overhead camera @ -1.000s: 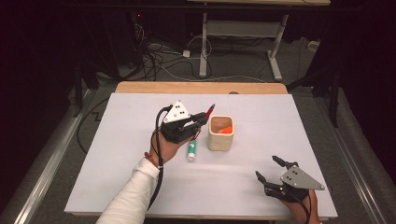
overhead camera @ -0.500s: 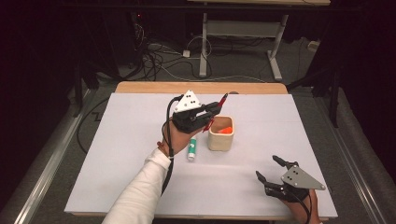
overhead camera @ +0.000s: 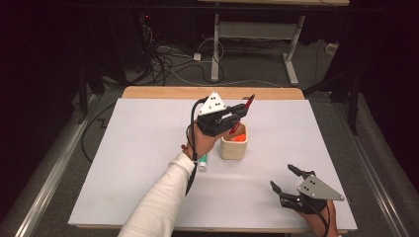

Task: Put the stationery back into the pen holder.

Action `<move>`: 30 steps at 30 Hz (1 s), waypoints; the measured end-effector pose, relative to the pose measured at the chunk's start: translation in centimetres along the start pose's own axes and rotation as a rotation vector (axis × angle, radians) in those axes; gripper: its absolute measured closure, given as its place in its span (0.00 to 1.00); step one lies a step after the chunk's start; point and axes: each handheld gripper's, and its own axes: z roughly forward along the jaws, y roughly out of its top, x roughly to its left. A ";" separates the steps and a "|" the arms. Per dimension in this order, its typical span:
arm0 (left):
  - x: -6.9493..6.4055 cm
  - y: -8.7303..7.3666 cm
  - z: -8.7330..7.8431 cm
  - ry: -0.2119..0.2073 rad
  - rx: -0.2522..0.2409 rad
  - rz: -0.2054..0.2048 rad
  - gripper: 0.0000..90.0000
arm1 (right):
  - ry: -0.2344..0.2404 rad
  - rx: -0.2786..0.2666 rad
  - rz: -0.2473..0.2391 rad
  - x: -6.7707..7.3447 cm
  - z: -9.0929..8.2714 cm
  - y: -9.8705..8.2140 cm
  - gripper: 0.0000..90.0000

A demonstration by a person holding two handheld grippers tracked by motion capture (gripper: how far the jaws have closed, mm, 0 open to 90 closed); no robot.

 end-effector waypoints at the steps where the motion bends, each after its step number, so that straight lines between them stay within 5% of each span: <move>1: 0.1 -0.1 0.2 -0.003 0.001 0.000 0.85 | -0.001 0.001 -0.001 0.0 0.0 0.0 0.27; 30: 1.0 -3.5 1.5 0.046 0.053 -0.042 0.84 | 0.003 -0.004 -0.005 0.0 -0.1 0.1 0.27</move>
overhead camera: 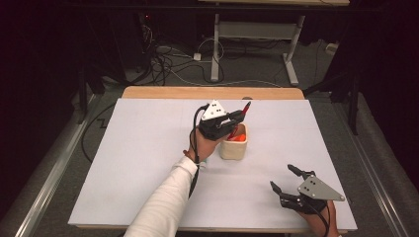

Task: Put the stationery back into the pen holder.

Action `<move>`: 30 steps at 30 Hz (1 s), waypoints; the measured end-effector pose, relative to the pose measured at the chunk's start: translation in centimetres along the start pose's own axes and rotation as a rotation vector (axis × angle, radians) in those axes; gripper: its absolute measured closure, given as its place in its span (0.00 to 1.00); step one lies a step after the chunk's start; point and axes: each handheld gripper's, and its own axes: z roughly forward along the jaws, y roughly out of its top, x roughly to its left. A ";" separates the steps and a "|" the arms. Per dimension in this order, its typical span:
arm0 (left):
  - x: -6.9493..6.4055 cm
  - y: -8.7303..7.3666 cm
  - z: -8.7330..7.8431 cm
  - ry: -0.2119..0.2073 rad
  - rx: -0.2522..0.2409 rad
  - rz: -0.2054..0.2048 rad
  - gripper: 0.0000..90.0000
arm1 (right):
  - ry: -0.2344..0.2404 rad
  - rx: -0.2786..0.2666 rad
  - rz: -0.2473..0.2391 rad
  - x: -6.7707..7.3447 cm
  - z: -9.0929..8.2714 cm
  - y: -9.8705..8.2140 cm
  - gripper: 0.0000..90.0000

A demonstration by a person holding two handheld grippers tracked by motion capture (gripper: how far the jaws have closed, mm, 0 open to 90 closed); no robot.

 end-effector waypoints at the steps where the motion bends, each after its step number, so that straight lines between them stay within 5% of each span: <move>1: 0.0 -0.1 0.0 0.001 0.002 0.001 0.84 | 0.000 -0.001 0.001 0.0 0.0 0.0 0.27; 17: 0.0 -0.6 -0.4 0.032 0.044 0.007 0.80 | 0.002 -0.001 0.002 0.1 0.0 0.0 0.27; 30: -0.6 -0.3 -2.5 0.095 0.085 0.077 0.75 | 0.005 -0.005 0.001 0.1 0.0 0.1 0.27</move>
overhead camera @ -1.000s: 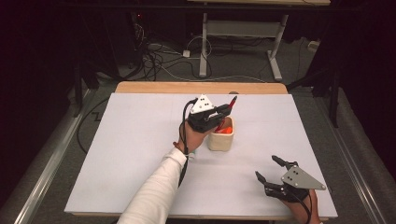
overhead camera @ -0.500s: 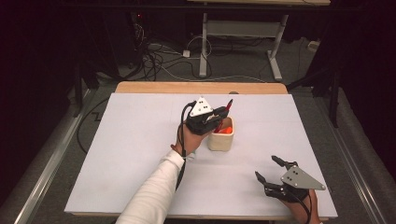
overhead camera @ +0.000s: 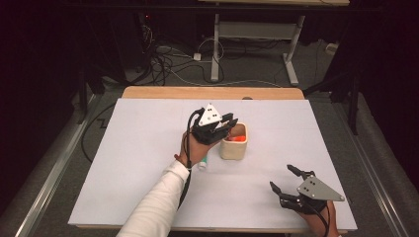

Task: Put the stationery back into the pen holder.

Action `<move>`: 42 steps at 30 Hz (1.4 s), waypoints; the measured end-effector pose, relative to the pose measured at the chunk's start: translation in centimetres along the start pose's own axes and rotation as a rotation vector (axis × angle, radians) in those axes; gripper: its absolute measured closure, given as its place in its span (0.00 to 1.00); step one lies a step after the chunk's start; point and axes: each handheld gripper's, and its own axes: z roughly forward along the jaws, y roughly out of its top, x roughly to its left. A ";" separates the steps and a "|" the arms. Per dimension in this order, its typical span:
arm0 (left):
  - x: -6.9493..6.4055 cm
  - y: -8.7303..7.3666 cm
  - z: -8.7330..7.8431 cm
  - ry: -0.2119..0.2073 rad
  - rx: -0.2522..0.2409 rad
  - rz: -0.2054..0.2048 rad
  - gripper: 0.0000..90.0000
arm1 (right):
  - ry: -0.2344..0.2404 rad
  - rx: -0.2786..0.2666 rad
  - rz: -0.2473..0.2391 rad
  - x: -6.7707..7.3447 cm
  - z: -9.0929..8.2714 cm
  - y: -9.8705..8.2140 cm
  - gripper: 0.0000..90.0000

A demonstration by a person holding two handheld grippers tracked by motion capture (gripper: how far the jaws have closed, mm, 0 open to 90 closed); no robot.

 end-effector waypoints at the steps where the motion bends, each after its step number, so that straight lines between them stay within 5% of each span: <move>1: -0.1 0.0 -0.3 0.005 0.003 0.007 0.73 | -0.002 -0.001 0.001 0.0 0.0 0.0 0.27; 14: -0.8 -0.3 -2.6 0.042 0.007 0.063 0.71 | -0.004 -0.008 0.003 0.0 -0.1 0.1 0.27; 27: -1.7 -0.4 -3.9 0.103 0.067 0.120 0.45 | -0.002 -0.007 0.000 0.0 -0.2 0.1 0.27; 42: -2.2 -1.8 -5.4 0.137 0.161 0.114 0.25 | 0.003 0.000 0.003 0.1 -0.1 0.0 0.27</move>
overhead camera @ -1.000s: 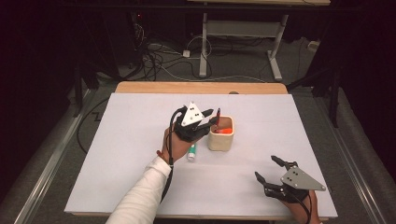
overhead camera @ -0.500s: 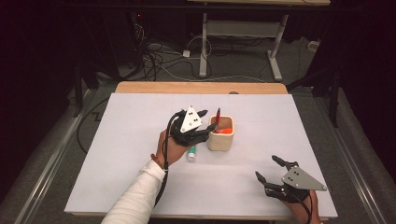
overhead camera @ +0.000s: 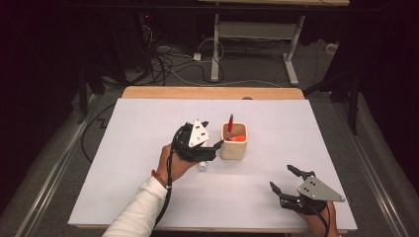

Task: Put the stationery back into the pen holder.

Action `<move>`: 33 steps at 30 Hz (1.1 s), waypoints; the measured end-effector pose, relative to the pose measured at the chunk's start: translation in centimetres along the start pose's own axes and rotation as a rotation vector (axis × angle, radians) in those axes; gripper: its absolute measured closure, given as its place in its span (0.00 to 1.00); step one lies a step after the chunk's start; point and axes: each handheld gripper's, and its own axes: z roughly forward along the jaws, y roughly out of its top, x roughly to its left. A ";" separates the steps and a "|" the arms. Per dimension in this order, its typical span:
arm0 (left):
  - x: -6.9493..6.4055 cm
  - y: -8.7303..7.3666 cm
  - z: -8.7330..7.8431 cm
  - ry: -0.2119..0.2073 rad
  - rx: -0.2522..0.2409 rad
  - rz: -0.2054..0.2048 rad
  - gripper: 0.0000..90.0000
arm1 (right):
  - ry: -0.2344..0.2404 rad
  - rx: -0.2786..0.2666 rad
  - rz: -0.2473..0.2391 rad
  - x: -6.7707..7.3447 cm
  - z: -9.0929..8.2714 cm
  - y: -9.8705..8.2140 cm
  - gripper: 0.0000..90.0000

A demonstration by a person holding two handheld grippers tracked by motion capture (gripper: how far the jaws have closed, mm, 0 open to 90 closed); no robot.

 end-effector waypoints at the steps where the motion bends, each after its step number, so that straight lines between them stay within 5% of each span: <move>1: 0.0 -0.1 -0.1 -0.008 0.010 -0.014 0.25 | -0.001 0.001 -0.002 0.0 0.0 0.0 0.27; 16: 0.4 -3.1 -2.1 0.019 0.060 -0.031 0.22 | 0.005 0.004 -0.001 0.1 0.1 0.0 0.27; 33: 0.3 -8.1 -5.4 0.035 0.093 0.014 0.22 | 0.001 0.011 -0.002 0.1 0.2 -0.1 0.27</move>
